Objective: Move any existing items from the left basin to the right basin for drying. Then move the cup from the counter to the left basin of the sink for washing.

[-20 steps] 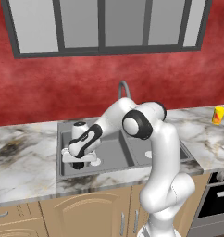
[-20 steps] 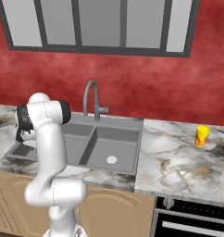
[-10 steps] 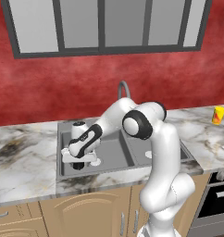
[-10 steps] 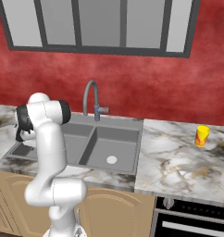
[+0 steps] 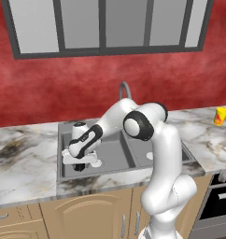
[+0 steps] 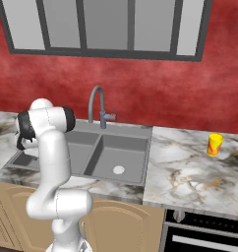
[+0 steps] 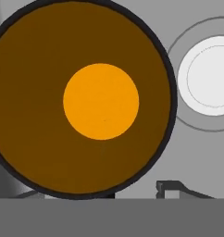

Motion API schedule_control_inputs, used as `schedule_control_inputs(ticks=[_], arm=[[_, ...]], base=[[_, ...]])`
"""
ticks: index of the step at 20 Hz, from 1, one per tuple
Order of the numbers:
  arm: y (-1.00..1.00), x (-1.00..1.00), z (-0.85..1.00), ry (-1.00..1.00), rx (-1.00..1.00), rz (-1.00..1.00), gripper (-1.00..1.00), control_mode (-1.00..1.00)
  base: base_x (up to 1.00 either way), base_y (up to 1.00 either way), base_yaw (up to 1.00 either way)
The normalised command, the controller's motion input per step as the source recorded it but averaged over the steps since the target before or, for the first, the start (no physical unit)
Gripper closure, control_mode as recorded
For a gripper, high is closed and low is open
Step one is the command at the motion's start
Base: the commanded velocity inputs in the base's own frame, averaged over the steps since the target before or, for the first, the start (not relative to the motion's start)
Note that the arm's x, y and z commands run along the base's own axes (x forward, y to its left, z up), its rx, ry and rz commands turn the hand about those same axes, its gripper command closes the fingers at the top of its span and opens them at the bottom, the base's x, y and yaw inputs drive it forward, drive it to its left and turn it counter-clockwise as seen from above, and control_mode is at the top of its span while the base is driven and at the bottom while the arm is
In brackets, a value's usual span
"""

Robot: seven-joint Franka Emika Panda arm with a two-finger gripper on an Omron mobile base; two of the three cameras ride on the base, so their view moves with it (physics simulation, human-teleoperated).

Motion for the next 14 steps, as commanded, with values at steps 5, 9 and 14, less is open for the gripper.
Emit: schedule_control_inputs(ticks=[5,9,14], arm=[[0.16,0.0,-0.07,0.04,0.0,0.0,1.0,-1.0],[0.14,0.0,-0.07,0.02,0.0,0.0,1.0,-1.0],[0.13,0.0,-0.01,0.0,0.0,0.0,1.0,-1.0]], base=[[0.0,0.0,0.0],[0.0,0.0,0.0],[0.0,0.0,0.0]])
